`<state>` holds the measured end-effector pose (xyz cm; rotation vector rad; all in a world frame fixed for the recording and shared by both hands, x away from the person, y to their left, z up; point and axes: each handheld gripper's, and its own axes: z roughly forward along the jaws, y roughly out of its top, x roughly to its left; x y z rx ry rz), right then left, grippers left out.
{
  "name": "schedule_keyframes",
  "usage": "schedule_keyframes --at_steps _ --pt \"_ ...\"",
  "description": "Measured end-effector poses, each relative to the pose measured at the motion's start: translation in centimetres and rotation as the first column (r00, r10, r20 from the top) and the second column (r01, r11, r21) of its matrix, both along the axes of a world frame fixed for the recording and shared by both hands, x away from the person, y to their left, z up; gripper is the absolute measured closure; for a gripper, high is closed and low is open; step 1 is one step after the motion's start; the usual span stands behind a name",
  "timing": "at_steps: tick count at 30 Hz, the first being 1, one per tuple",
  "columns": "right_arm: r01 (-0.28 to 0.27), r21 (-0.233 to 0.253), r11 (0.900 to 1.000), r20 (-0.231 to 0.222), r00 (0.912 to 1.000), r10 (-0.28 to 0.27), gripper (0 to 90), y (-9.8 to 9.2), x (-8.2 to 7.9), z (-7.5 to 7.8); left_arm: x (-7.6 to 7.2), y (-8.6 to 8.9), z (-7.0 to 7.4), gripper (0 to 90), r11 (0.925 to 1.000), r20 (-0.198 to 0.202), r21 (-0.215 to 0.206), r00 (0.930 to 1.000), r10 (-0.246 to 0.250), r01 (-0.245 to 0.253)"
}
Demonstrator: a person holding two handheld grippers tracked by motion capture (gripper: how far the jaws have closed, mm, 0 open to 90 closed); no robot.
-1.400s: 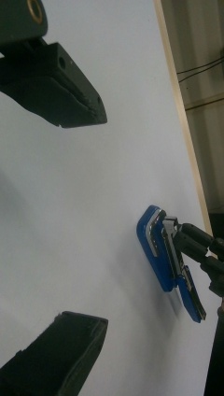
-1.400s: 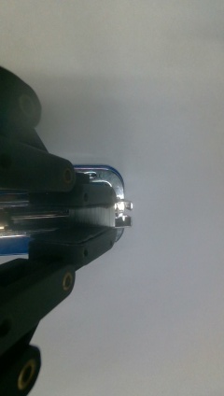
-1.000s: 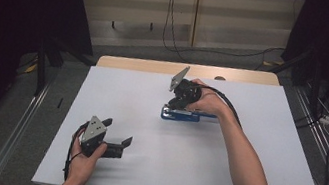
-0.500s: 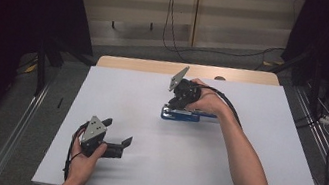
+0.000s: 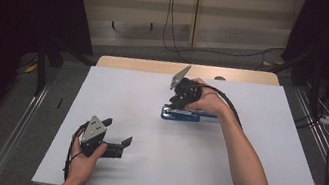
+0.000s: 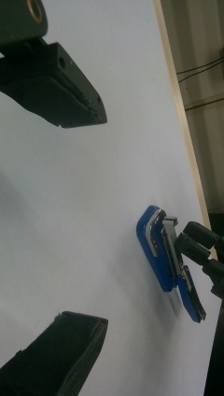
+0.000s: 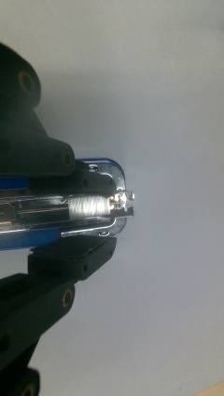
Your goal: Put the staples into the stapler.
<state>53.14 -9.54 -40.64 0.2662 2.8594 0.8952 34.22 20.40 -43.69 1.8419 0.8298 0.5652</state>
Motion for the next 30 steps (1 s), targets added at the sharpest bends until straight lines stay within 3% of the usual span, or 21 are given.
schedule_keyframes --at_steps 7,12,20,23,25,29,30 --pt "0.045 0.034 0.998 0.000 0.9990 -0.045 57.4 0.0 -0.4 -0.2 0.0 0.0 0.0 3.8 1.0000 0.002 0.000 1.0000 -0.002 0.002" --pt "0.123 0.055 0.991 0.003 0.9924 -0.123 46.3 -0.7 -0.7 -0.3 0.0 0.0 0.0 3.9 1.0000 0.002 0.004 1.0000 -0.003 0.003" --pt "0.207 0.107 0.972 0.014 0.9777 -0.210 29.5 -1.8 -1.5 -0.2 0.1 0.1 -0.1 3.8 1.0000 -0.007 -0.002 1.0000 0.003 -0.003" --pt "0.231 0.129 0.964 0.025 0.9714 -0.236 27.1 -2.1 -1.7 -0.2 0.2 0.1 -0.2 3.8 1.0000 -0.013 -0.003 0.9999 0.002 -0.002" --pt "0.268 0.145 0.952 0.020 0.9616 -0.274 24.9 -2.2 -1.8 -0.1 0.2 0.0 -0.3 3.8 1.0000 -0.016 0.003 0.9999 -0.002 0.002" --pt "0.299 0.190 0.935 0.027 0.9504 -0.310 22.9 -2.5 -1.9 0.1 0.1 -0.2 -0.3 3.8 0.9999 -0.013 -0.002 0.9999 -0.012 0.012" --pt "0.301 0.187 0.935 0.028 0.9500 -0.311 22.3 -2.6 -2.0 0.1 0.2 -0.2 -0.3 3.8 0.9999 -0.012 -0.001 0.9999 -0.010 0.010"
